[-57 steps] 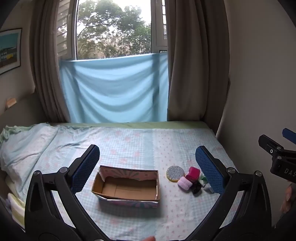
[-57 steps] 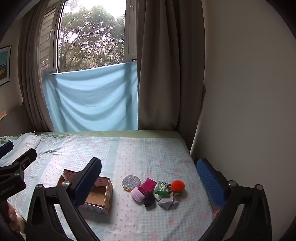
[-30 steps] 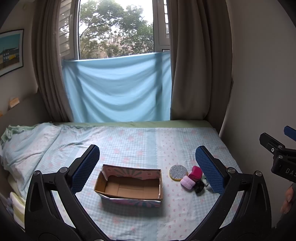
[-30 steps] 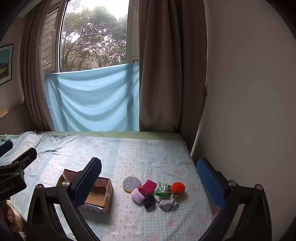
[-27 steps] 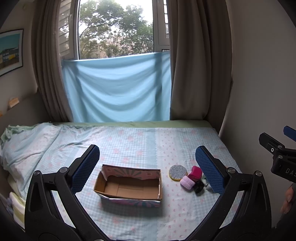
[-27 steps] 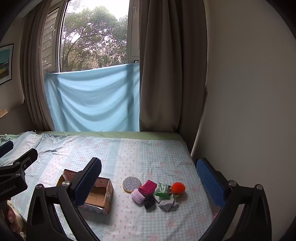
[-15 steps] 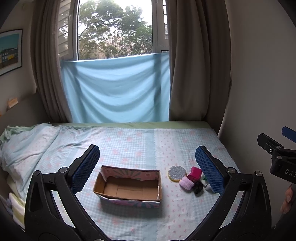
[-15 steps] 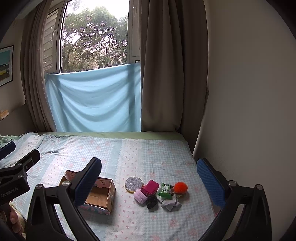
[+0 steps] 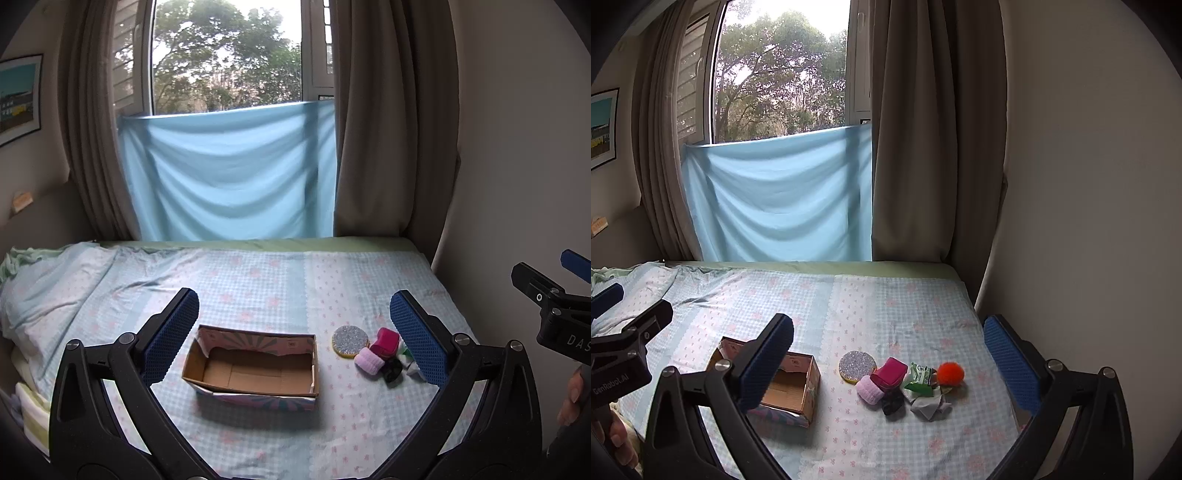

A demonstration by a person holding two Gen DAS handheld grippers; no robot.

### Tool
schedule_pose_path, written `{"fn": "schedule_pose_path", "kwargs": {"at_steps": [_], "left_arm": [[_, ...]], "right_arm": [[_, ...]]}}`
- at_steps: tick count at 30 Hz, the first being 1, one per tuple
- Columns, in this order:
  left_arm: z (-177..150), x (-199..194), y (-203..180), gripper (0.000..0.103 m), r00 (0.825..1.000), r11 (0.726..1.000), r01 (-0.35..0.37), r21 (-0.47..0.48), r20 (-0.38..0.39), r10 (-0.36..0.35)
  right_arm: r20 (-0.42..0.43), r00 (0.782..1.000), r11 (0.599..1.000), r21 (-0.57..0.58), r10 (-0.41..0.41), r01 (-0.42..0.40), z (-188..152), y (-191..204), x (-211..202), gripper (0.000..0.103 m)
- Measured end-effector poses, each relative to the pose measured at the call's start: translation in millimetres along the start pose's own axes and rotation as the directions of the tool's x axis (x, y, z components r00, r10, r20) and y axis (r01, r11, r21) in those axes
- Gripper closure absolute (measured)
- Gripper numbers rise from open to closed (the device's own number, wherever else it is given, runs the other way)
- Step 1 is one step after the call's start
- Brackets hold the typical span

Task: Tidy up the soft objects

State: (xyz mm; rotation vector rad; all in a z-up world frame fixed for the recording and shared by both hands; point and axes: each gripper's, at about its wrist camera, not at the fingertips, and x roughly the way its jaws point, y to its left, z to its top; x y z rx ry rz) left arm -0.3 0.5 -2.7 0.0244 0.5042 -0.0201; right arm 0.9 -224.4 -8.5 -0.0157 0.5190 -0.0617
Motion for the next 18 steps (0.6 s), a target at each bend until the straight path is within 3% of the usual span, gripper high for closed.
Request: {"fn": "schedule_pose_path", "kwargs": {"at_steps": [18], "left_arm": [[-0.8, 2.6, -0.2, 0.001, 1.000, 1.000, 0.017, 0.004, -0.008, -0.017]], "right_arm": [[0.004, 1.000, 1.000, 0.001, 0.004, -0.004, 0.0, 0.7, 1.5, 0.001]]}}
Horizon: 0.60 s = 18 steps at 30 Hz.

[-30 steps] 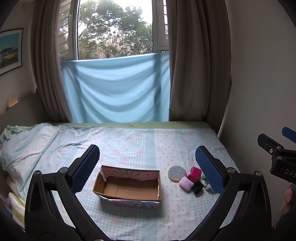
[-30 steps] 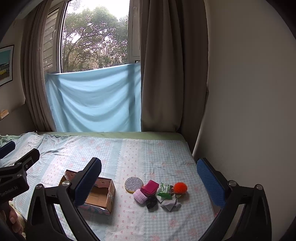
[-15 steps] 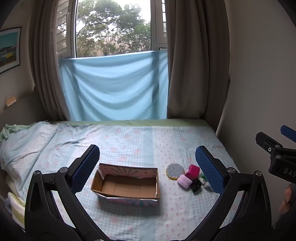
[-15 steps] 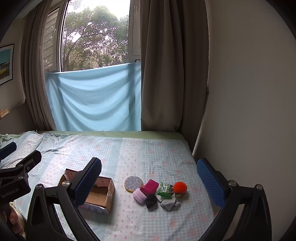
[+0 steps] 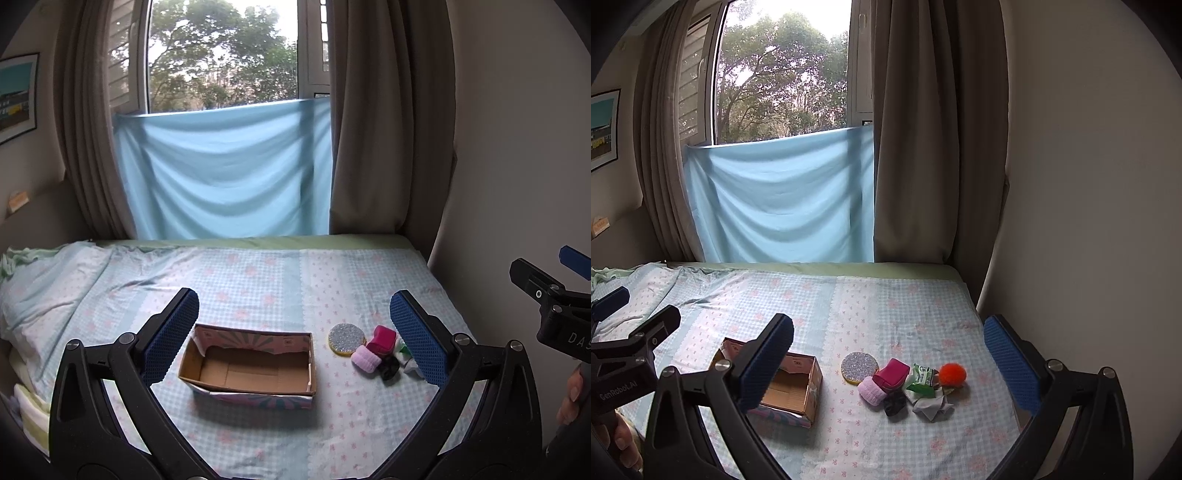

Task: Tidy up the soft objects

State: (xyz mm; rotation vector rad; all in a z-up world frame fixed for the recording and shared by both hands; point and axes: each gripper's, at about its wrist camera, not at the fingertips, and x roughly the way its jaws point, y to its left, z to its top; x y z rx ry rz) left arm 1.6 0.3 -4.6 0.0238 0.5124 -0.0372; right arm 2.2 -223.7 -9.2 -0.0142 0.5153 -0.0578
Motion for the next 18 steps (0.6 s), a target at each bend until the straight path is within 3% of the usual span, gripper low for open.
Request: {"fn": "schedule_pose_path", "kwargs": {"at_steps": [18], "left_arm": [[0, 11, 5, 0.001, 0.999, 1.000, 0.027, 0.000, -0.029, -0.027]], "right_arm": [[-0.015, 1.000, 1.000, 0.004, -0.009, 0.009, 2, 4, 1, 0.001]]}}
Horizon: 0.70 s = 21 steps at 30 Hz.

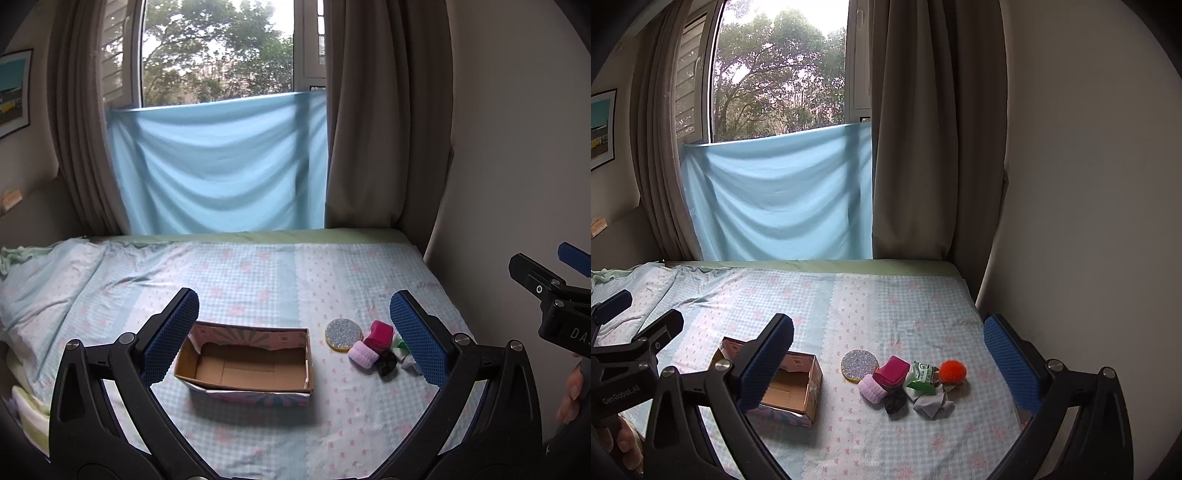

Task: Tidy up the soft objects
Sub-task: 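Grasp the glittery sponge with the left tool while the right tool grasps the green wipe pack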

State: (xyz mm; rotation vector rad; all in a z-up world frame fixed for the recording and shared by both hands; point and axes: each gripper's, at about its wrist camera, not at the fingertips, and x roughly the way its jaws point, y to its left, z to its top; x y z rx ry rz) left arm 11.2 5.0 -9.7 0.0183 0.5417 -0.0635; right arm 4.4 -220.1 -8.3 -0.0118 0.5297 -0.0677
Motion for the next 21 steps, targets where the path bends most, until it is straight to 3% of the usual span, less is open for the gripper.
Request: {"fn": "schedule_pose_path", "kwargs": {"at_steps": [5, 11, 16, 21], "left_arm": [[4, 6, 8, 0.001, 1.000, 1.000, -0.015, -0.001, -0.013, 0.015], [32, 26, 29, 0.001, 0.999, 0.999, -0.030, -0.018, -0.041, 0.030], [42, 78, 12, 0.001, 0.992, 0.999, 0.017, 0.036, -0.122, -0.013], [36, 152, -17, 0.001, 0.970, 0.997, 0.079, 0.022, -0.233, -0.071]], "right_arm": [[-0.007, 1.000, 1.000, -0.004, -0.011, 0.011, 3, 4, 3, 0.001], [-0.024, 0.999, 0.999, -0.018, -0.045, 0.045, 16, 1, 8, 0.000], [-0.074, 0.993, 0.995, 0.028, -0.093, 0.095, 20, -19, 34, 0.000], [-0.157, 0.979, 0.987, 0.067, -0.132, 0.144, 8, -44, 74, 0.000]]}}
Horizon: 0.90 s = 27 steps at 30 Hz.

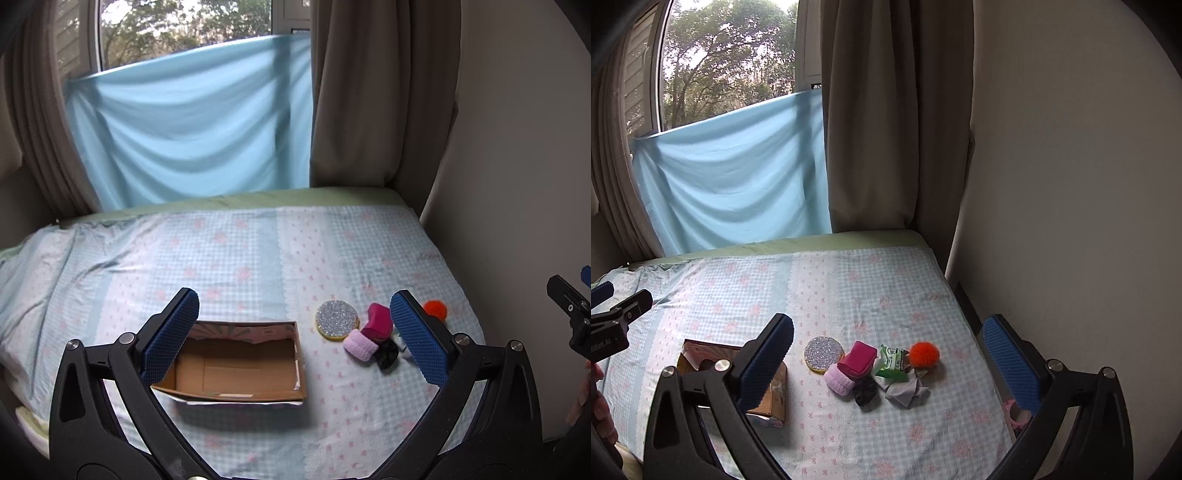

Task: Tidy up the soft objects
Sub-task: 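Grasp the glittery sponge with the left tool while the right tool grasps the green wipe pack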

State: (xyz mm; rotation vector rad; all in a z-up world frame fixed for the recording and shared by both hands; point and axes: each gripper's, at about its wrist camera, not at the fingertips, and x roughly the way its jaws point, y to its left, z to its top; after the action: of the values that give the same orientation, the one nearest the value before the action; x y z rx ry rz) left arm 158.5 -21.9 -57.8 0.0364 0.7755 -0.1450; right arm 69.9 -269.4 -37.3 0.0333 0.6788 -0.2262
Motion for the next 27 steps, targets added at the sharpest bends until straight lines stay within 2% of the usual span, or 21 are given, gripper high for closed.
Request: {"fn": "schedule_pose_path", "kwargs": {"at_steps": [4, 8, 13, 16, 21, 23, 27], "left_arm": [[5, 72, -24, 0.001, 0.995, 1.000, 0.008, 0.002, -0.102, -0.008], [4, 148, -49, 0.001, 0.978, 1.000, 0.004, 0.029, -0.207, 0.002], [-8, 237, -70, 0.001, 0.945, 0.998, 0.015, 0.060, -0.328, 0.006], [-20, 284, -78, 0.001, 0.928, 0.998, 0.008, 0.059, -0.372, 0.014], [-47, 352, -95, 0.001, 0.888, 0.997, 0.013, 0.080, -0.460, 0.026], [-60, 373, -99, 0.001, 0.876, 0.995, 0.013, 0.096, -0.480, 0.035], [-87, 414, -104, 0.001, 0.846, 0.992, 0.011, 0.125, -0.530, 0.057]], "right_arm": [[-0.085, 0.996, 1.000, 0.003, -0.007, 0.008, -4, -15, 48, 0.001], [-0.166, 0.986, 1.000, 0.004, 0.014, -0.014, -9, -27, 104, 0.001], [-0.276, 0.960, 0.999, 0.021, 0.041, -0.037, -27, -31, 178, 0.005], [-0.333, 0.942, 0.999, 0.031, 0.048, -0.040, -42, -33, 221, 0.009], [-0.397, 0.917, 0.999, 0.008, 0.033, -0.032, -70, -28, 288, 0.019], [-0.422, 0.905, 0.999, 0.020, 0.042, -0.037, -82, -27, 313, 0.026], [-0.463, 0.884, 0.998, 0.045, 0.061, -0.045, -105, -24, 354, 0.030]]}}
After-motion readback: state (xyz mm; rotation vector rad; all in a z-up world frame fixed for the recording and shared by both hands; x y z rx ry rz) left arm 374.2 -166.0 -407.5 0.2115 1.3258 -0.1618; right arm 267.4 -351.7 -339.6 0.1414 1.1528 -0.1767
